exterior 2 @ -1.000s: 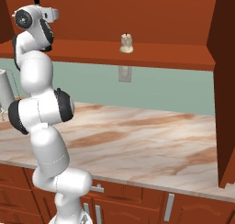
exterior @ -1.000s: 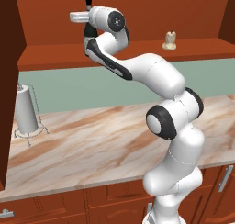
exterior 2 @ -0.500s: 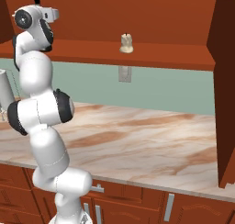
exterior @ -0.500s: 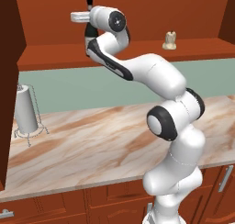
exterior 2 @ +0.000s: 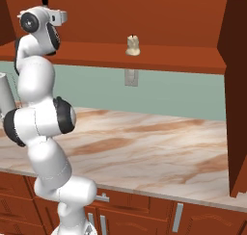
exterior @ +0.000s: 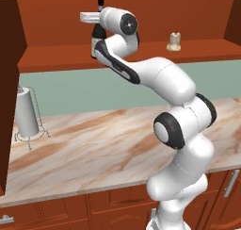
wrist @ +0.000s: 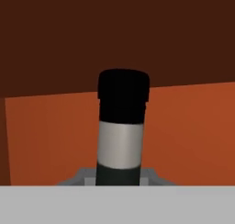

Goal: Get the candle and the wine from the cabinet and move them to the dining counter.

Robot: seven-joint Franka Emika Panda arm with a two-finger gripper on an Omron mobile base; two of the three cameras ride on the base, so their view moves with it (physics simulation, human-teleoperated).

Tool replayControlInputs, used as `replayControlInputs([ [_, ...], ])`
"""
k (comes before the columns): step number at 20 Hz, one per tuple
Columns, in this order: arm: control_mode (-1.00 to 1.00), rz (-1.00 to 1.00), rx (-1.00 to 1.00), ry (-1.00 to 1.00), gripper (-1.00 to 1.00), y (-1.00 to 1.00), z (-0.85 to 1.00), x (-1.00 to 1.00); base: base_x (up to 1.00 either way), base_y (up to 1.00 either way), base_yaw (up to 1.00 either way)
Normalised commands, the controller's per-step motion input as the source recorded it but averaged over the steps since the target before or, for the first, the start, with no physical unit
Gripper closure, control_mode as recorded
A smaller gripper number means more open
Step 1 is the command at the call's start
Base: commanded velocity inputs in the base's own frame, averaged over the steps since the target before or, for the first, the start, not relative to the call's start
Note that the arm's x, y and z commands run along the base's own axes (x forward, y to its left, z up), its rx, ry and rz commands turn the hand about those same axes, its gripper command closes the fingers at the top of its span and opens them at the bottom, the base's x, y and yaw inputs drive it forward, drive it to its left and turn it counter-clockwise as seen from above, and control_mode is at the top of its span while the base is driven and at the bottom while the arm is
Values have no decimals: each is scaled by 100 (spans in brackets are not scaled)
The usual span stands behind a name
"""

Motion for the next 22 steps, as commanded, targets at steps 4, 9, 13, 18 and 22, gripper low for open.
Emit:
replayControlInputs([
  [4,-100,0,0,0,100,-52,0,-20,0,0,0],
  [9,-100,-1,-3,0,100,-38,10,-39,0,0,0],
  [13,-100,-3,-2,2,100,-34,25,-37,0,0,0],
  [18,-100,-6,-4,5,100,-28,22,-42,0,0,0],
  [22,-100,-2,-2,4,100,-44,1,-62,0,0,0],
])
